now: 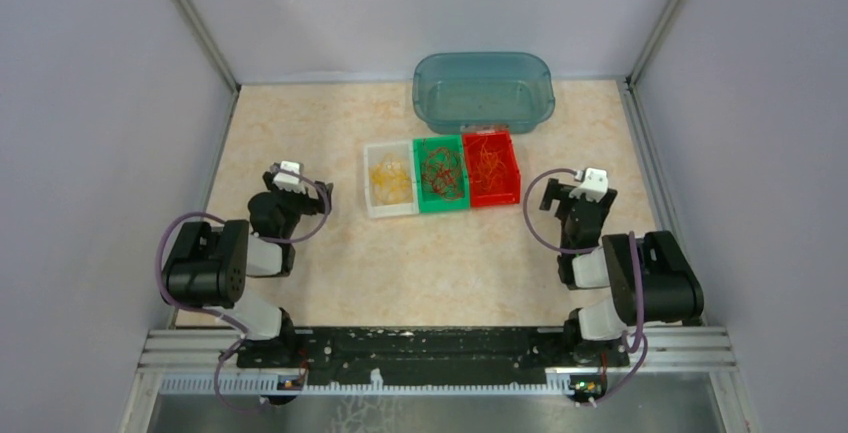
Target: Untangle the cables
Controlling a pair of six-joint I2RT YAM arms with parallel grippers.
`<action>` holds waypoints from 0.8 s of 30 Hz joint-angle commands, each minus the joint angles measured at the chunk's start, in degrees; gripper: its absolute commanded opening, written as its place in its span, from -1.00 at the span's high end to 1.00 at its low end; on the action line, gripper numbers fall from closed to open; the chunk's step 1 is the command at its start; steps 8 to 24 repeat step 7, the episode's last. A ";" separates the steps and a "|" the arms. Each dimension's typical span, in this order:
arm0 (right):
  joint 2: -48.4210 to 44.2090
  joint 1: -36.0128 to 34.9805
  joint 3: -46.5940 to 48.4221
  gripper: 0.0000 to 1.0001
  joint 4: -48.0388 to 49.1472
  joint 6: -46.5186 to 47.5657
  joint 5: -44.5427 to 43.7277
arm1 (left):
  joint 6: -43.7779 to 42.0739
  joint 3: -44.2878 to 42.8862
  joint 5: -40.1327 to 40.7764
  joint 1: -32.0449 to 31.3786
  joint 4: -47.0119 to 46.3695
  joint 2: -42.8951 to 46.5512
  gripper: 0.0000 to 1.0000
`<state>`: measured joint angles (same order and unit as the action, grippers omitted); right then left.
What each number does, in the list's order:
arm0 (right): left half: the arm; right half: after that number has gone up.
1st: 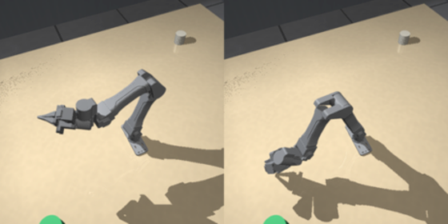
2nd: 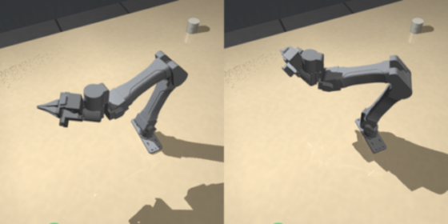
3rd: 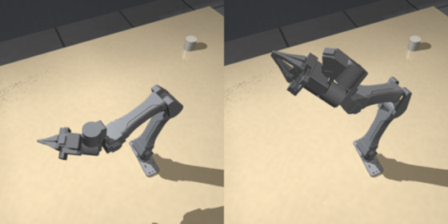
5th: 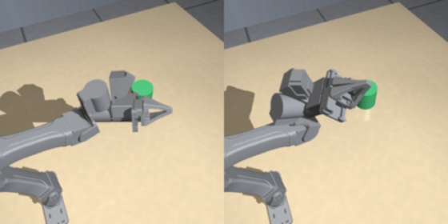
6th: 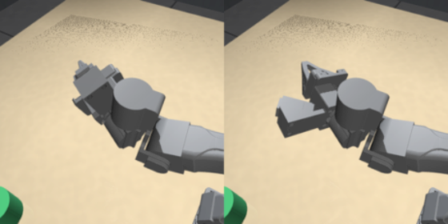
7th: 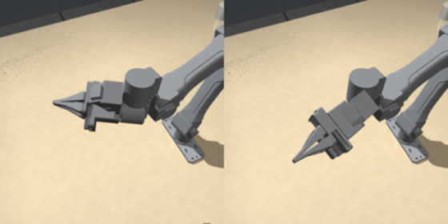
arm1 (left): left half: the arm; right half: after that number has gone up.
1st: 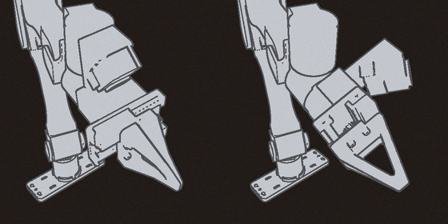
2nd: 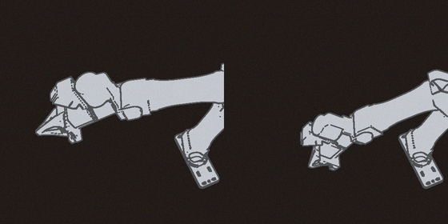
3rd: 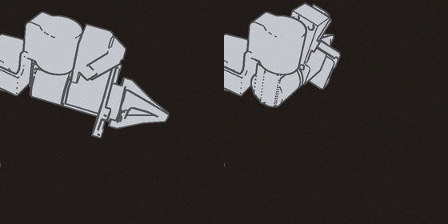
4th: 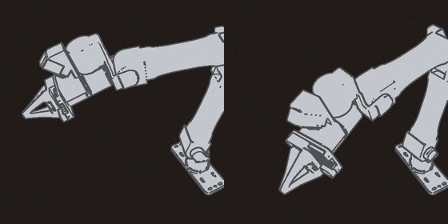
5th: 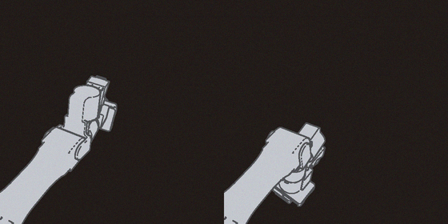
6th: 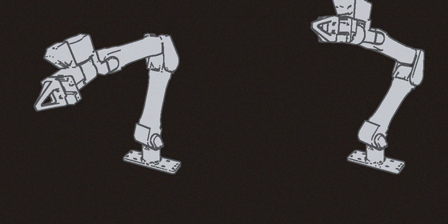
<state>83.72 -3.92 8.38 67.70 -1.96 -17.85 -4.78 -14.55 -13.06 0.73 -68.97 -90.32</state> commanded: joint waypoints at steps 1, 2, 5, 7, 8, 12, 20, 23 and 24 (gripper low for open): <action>-0.69 0.23 1.99 -0.98 2.37 0.50 2.33 | -0.45 -0.09 0.24 -0.18 -0.73 0.06 -0.99; -0.67 0.23 1.99 -0.98 2.35 0.54 2.34 | -0.45 -0.13 0.24 -0.15 -0.73 0.06 -0.99; -0.67 0.23 2.30 -0.98 1.76 0.43 2.48 | -0.49 -0.13 0.29 -0.17 -0.73 0.06 -0.99; -0.67 0.23 2.18 -0.98 2.00 0.49 2.52 | -0.47 -0.13 0.28 -0.15 -0.73 0.06 -0.99; -0.67 0.23 2.18 -0.98 2.00 0.49 2.52 | -0.47 -0.13 0.28 -0.15 -0.73 0.06 -0.99; -0.67 0.23 2.18 -0.98 2.00 0.49 2.52 | -0.47 -0.13 0.28 -0.15 -0.73 0.06 -0.99; -0.67 0.23 2.18 -0.98 2.00 0.49 2.52 | -0.47 -0.13 0.28 -0.15 -0.73 0.06 -0.99; -0.67 0.23 2.18 -0.98 2.00 0.49 2.52 | -0.47 -0.13 0.28 -0.15 -0.73 0.06 -0.99; -0.67 0.23 2.18 -0.98 2.00 0.49 2.52 | -0.47 -0.13 0.28 -0.15 -0.73 0.06 -0.99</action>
